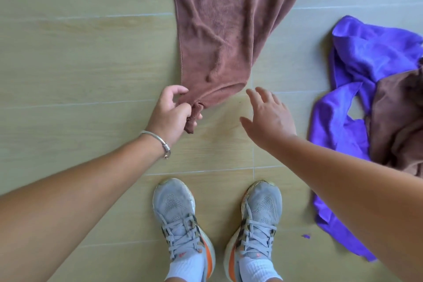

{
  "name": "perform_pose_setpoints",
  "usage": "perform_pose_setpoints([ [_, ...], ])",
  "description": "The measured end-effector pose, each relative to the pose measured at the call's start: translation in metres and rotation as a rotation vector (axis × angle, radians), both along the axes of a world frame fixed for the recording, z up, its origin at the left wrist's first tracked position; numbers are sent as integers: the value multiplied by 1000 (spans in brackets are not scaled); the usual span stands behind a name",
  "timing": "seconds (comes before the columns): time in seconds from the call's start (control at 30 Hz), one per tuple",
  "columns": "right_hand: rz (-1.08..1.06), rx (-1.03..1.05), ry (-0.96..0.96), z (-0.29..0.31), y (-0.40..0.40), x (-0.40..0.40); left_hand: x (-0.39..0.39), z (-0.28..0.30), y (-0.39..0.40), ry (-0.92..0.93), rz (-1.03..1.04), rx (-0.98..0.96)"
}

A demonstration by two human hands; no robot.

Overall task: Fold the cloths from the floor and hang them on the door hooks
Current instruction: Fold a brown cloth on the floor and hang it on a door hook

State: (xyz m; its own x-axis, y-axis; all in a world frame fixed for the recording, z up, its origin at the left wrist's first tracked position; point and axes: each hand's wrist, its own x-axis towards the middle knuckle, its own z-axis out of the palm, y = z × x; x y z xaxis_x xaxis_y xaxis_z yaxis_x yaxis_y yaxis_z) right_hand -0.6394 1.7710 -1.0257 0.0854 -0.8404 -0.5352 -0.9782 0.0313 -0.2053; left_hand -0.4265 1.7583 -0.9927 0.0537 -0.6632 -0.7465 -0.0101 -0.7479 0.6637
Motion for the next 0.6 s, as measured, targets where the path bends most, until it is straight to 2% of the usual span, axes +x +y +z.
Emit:
perform_pose_setpoints([
  [0.1,1,21,12,9,-8,14,6,39,-1,216,159,-26],
  [0.23,-77,9,-83,28,-11,73,6,85,-5,441,119,-102],
  [0.3,-208,-87,-182,39,-21,103,3,102,-9,497,90,-113],
  [0.33,-341,-131,-261,42,-29,113,4,109,-11,505,76,-115],
  [0.4,-651,-138,-400,40,-49,123,9,120,-18,497,58,-114],
  [0.47,-750,-98,-404,35,-65,120,20,128,-26,406,27,-149],
  [0.5,-724,-82,-381,34,-68,116,27,130,-30,321,-8,-192],
  [0.6,-452,-108,-249,42,-64,92,50,132,-47,5,-192,-329],
])
